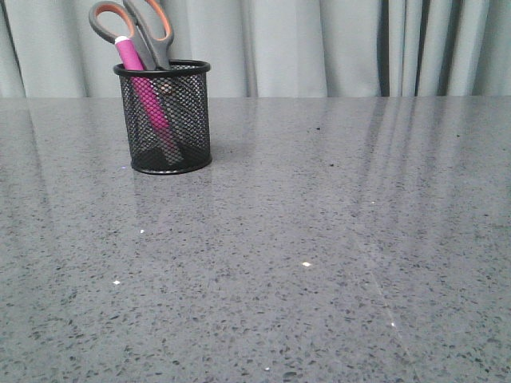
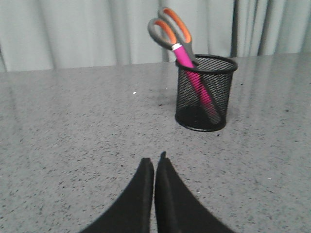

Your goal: Put pen and scissors into bin

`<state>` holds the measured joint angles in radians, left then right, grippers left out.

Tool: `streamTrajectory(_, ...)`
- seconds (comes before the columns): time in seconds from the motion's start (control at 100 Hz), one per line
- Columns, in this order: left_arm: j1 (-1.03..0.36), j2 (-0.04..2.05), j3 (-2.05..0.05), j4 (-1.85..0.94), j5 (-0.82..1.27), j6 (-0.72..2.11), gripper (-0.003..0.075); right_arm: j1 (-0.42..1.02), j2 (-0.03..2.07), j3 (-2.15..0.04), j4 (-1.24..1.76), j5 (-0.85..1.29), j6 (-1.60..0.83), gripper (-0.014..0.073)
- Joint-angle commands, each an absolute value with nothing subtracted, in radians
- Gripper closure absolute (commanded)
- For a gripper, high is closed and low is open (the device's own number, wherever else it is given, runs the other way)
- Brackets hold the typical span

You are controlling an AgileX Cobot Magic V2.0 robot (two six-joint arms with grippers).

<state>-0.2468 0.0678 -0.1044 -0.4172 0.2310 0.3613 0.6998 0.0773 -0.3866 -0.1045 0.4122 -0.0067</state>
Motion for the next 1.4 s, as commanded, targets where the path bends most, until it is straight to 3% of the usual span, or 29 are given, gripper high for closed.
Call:
streamTrajectory(0.0, -0.244, 0.044, -0.107, -0.292, 0.124, 0.240, 0.0742, 0.697, 0.099, -0.414, -0.115, 0.325, -0.011, 0.0662)
streamTrajectory(0.42, -0.244, 0.032, 0.026, -0.151, 0.135, 0.205, 0.0742, 0.697, 0.099, -0.414, -0.115, 0.325, -0.011, 0.0662)
streamTrajectory(0.67, -0.198, -0.030, 0.025, -0.149, 0.274, 0.201, 0.0742, 0.697, 0.099, -0.414, -0.115, 0.325, -0.011, 0.0662)
streamTrajectory(1.391, -0.166, -0.030, 0.025, -0.156, 0.268, 0.201, 0.0742, 0.649, 0.099, -0.414, -0.115, 0.327, -0.011, 0.0662)
